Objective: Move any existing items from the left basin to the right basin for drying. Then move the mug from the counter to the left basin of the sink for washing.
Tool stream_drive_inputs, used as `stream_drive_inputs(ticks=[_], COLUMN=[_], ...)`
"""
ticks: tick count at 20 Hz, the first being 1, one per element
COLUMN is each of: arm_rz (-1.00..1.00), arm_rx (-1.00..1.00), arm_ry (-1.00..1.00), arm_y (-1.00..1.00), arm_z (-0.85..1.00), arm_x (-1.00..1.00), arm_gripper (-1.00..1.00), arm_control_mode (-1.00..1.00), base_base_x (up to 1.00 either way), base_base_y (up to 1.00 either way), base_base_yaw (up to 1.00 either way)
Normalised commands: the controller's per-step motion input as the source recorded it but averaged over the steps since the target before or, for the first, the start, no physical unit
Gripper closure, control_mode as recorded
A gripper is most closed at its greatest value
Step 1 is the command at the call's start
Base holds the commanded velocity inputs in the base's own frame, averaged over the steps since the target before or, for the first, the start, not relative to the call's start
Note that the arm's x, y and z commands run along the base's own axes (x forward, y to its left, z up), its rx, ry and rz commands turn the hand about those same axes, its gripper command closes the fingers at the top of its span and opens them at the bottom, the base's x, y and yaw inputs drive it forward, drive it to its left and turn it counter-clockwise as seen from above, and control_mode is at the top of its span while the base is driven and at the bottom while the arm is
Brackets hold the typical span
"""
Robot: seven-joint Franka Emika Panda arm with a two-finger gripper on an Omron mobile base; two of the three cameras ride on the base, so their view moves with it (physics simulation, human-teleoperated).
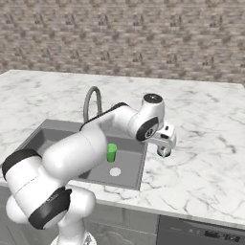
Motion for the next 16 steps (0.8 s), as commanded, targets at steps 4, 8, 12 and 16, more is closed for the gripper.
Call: stream_drive_inputs(ticks=[4,8,12,16], arm_rz=[-0.03,0.0,0.0,0.0], arm_rx=[0.0,0.0,0.0,0.0], arm_ry=[0.0,0.0,0.0,0.0], arm_y=[-0.4,-0.06,0.0,0.0], arm_z=[-0.46,-0.49,-0.44,-0.34], arm_x=[0.17,0.26,0.22,0.23], arm_gripper=[-1.0,-1.0,-1.0,-1.0], arm_control_mode=[-1.0,-1.0,-1.0,-1.0], base_base_x=[0.0,0.0,0.0,0.0], base_base_y=[0.0,0.0,0.0,0.0], base_base_yaw=[0.0,0.0,0.0,0.0])
